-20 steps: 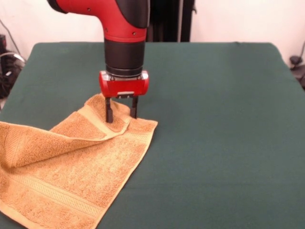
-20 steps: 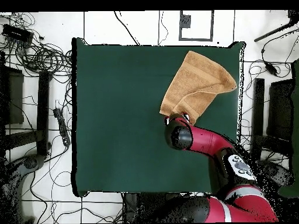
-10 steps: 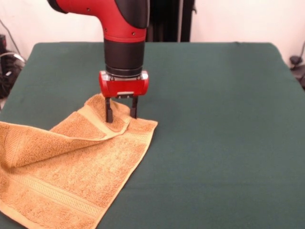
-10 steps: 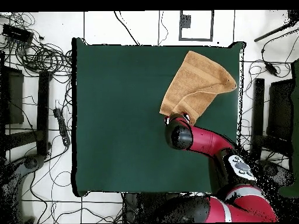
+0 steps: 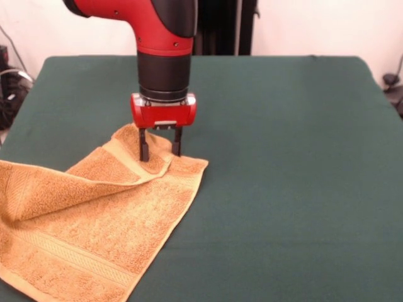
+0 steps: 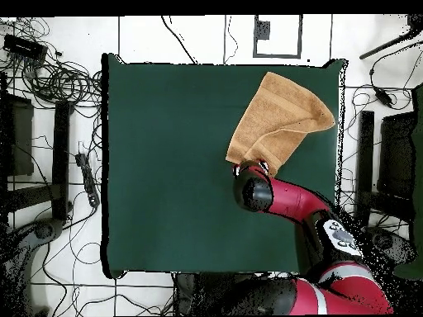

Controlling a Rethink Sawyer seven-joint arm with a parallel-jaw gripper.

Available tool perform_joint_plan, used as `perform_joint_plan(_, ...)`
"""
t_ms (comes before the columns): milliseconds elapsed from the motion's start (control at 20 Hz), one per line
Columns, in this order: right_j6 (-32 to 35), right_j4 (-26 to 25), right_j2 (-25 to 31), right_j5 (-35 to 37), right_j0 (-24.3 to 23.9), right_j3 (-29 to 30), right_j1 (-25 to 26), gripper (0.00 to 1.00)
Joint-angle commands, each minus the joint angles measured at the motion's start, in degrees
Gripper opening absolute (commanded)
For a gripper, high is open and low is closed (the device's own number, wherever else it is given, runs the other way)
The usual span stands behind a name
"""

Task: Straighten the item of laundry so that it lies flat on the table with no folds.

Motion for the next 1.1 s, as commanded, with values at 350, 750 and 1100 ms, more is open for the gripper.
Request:
perform_joint_plan(350,14.1,4.95,0.12,2.29,2.9,2.39,5.88,1.0)
perform_joint_plan(750,13.54,4.99,-0.32,3.53,2.93,2.88,4.68,1.0)
perform_joint_plan(1100,13.33,5.01,-0.23,4.13,2.77,3.29,4.11,1.0)
